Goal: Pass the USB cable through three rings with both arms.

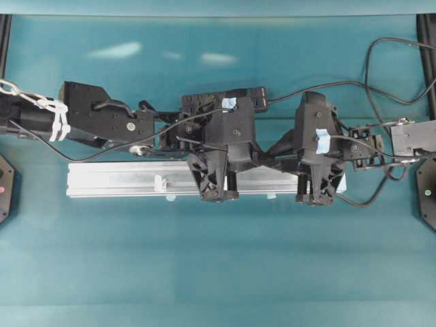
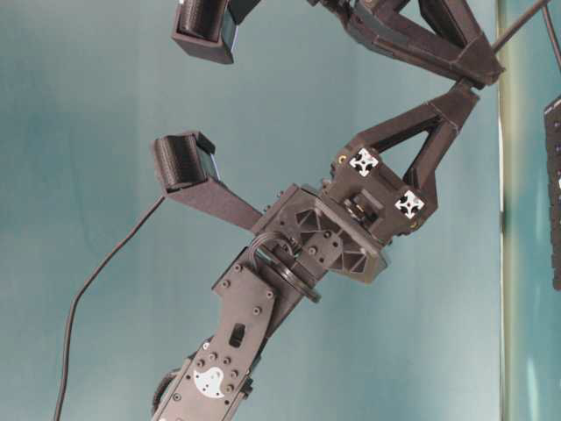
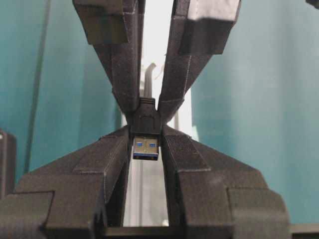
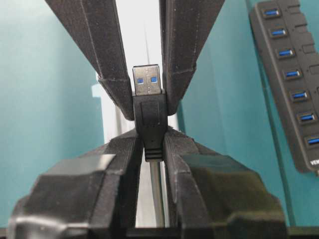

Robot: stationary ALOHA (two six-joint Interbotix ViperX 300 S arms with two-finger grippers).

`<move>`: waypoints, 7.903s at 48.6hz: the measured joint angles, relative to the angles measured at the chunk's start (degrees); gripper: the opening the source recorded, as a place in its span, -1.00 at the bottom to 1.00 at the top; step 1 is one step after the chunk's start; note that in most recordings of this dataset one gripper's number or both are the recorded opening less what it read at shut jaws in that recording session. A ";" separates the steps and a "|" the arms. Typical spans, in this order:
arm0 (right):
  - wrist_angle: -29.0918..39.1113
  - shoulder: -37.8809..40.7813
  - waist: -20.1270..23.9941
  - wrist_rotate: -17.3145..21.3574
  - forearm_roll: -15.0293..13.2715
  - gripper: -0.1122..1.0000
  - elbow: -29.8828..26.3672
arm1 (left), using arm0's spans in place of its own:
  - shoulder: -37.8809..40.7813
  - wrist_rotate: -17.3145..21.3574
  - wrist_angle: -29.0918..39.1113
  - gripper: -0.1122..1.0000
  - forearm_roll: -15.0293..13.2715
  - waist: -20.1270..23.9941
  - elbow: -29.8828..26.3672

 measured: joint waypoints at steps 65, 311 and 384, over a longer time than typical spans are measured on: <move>24.52 17.40 6.50 -5.89 0.09 -0.90 -16.44 | -26.98 -7.12 7.47 0.89 -0.09 0.09 17.23; 9.05 19.16 5.19 0.18 1.76 0.79 -13.54 | -0.44 -7.56 -10.90 -0.44 0.00 -1.85 19.34; 3.34 21.01 3.43 0.18 1.23 -0.52 -22.68 | -18.54 -5.27 3.08 -0.44 0.00 -1.67 22.68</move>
